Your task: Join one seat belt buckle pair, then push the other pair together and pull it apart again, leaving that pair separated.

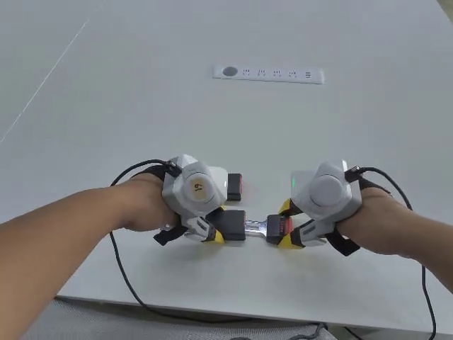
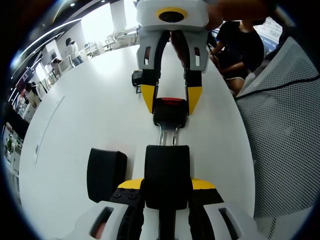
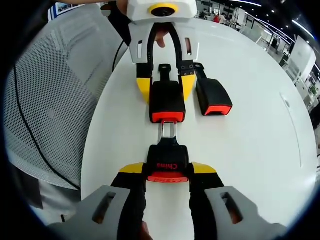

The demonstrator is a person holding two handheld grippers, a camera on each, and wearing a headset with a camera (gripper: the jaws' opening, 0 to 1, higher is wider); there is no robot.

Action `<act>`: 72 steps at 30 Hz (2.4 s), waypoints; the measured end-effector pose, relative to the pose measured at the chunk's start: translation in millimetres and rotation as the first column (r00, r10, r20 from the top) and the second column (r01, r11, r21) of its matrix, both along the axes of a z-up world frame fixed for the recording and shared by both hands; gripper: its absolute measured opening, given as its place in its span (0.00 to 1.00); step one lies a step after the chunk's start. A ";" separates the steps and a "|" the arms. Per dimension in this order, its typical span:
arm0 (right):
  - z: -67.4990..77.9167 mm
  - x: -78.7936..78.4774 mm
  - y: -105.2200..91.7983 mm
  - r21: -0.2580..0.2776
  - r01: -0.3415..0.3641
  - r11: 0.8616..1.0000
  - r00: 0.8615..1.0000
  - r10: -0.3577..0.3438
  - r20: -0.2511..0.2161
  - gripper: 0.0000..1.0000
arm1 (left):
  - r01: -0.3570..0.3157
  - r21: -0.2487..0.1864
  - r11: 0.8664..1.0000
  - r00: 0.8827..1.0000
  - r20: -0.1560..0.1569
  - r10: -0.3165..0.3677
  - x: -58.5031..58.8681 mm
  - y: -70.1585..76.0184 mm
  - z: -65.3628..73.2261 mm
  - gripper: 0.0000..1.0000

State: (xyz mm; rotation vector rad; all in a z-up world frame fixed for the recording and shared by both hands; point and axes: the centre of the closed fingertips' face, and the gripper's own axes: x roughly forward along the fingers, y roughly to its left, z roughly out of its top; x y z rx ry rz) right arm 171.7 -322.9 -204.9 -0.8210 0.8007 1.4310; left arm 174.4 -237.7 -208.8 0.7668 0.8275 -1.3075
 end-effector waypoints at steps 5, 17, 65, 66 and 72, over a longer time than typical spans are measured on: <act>-1.7 3.0 3.5 0.011 -0.006 1.000 1.000 0.006 0.006 0.31 | -0.011 -0.006 1.000 1.000 -0.002 0.011 0.0 -0.4 0.5 0.34; -3.0 4.6 13.2 0.036 -0.010 0.999 1.000 0.011 -0.007 0.31 | -0.017 -0.018 1.000 1.000 -0.001 0.017 0.1 0.0 0.6 0.34; -2.7 3.6 36.3 0.031 -0.019 0.999 1.000 0.020 -0.019 0.30 | 0.008 -0.006 1.000 1.000 -0.005 -0.008 -0.7 0.1 -0.5 0.34; -2.7 4.2 36.6 0.024 -0.023 0.999 1.000 0.023 -0.020 0.30 | 0.008 -0.005 1.000 1.000 -0.009 -0.008 -0.5 0.4 -0.6 0.34; -2.0 3.6 33.8 0.022 -0.018 1.000 1.000 0.019 -0.022 0.29 | -0.001 -0.011 1.000 1.000 -0.020 0.001 -1.3 0.3 0.0 0.34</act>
